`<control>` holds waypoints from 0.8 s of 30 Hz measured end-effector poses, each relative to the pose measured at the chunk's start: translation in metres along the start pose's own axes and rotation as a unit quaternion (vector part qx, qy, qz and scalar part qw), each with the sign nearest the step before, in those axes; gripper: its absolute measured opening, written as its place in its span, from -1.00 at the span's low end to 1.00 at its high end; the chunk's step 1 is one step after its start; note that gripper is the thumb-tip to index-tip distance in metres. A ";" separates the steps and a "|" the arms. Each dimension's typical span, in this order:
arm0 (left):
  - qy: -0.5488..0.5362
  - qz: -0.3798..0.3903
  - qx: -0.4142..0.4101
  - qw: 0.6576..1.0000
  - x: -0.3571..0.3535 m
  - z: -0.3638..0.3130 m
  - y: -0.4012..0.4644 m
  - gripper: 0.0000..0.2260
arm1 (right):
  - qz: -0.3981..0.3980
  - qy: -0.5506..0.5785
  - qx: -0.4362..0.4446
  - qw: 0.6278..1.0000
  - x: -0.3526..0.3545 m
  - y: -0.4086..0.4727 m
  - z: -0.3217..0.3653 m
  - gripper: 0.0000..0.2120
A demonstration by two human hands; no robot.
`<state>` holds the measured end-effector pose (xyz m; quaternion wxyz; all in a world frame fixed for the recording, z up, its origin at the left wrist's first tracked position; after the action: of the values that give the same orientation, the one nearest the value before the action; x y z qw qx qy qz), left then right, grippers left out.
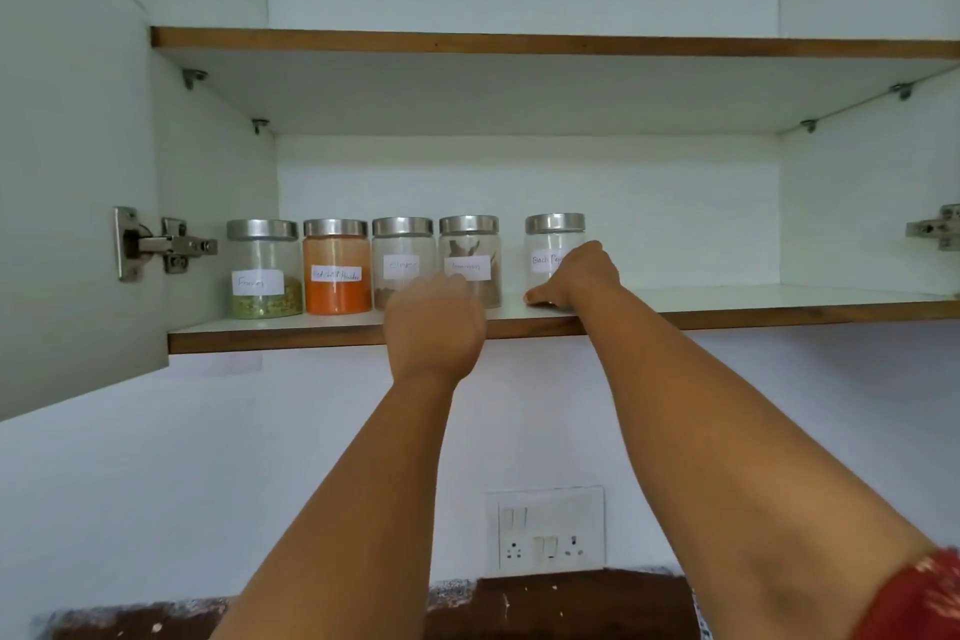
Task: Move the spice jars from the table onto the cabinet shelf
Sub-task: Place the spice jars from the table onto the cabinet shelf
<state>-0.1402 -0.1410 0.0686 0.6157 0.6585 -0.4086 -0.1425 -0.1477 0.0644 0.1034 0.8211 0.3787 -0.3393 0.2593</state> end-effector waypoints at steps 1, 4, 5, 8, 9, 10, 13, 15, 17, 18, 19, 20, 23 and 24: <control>0.001 0.002 -0.001 1.000 0.000 -0.001 0.000 -0.74 | 0.000 0.012 -0.006 1.000 -0.004 0.002 0.003 -0.10; 0.002 -0.001 -0.005 1.000 -0.001 -0.002 -0.001 -0.74 | 0.004 0.013 -0.007 1.000 -0.012 0.004 0.006 -0.10; 0.001 -0.007 -0.007 1.000 0.000 -0.001 -0.001 -0.74 | 0.009 0.006 -0.002 1.000 -0.013 0.005 0.006 -0.09; -0.005 -0.014 -0.002 1.000 0.000 0.000 -0.001 -0.74 | 0.037 -0.022 0.022 0.999 -0.017 0.005 0.010 -0.05; -0.006 -0.012 -0.002 1.000 -0.001 0.000 0.000 -0.74 | 0.045 -0.031 0.029 0.998 -0.017 0.005 0.011 -0.05; -0.006 -0.010 -0.001 1.000 -0.001 0.000 -0.001 -0.74 | 0.052 -0.040 0.037 0.997 -0.018 0.006 0.012 -0.05; -0.010 -0.017 -0.003 1.000 0.000 0.000 -0.002 -0.73 | 0.065 -0.047 0.053 0.995 -0.019 0.006 0.012 -0.05; -0.007 -0.024 -0.005 1.000 0.000 0.001 -0.002 -0.73 | 0.062 -0.047 0.057 0.995 -0.019 0.007 0.011 -0.05; -0.011 -0.023 -0.004 1.000 0.000 0.002 -0.002 -0.73 | 0.065 -0.046 0.055 0.995 -0.019 0.006 0.010 -0.05; -0.015 -0.021 -0.004 1.000 -0.001 0.001 -0.002 -0.73 | 0.071 -0.046 0.054 0.995 -0.019 0.006 0.010 -0.04; -0.018 -0.018 -0.003 1.000 -0.001 0.001 -0.002 -0.74 | 0.080 -0.047 0.054 0.994 -0.019 0.005 0.011 -0.04; -0.021 -0.019 -0.001 1.000 -0.001 0.002 -0.002 -0.74 | 0.087 -0.048 0.054 0.994 -0.019 0.005 0.011 -0.03; -0.024 -0.019 0.004 1.000 -0.002 0.003 -0.001 -0.74 | 0.092 -0.045 0.053 0.993 -0.019 0.005 0.011 -0.02; -0.023 -0.018 0.003 1.000 -0.003 0.003 -0.001 -0.74 | 0.092 -0.048 0.055 0.993 -0.018 0.006 0.010 -0.02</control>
<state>-0.1434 -0.1411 0.0665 0.6015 0.6643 -0.4113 -0.1667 -0.1668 0.0564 0.0971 0.7547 0.4021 -0.3971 0.3333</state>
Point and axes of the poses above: each hand's wrist, its own y-axis towards the middle knuckle, its own x-axis out of the back of the hand, z = x × y, the point moved 6 cm from there along y, towards the middle knuckle, and after that the axes turned 15 degrees about -y, right-handed, at the moved point
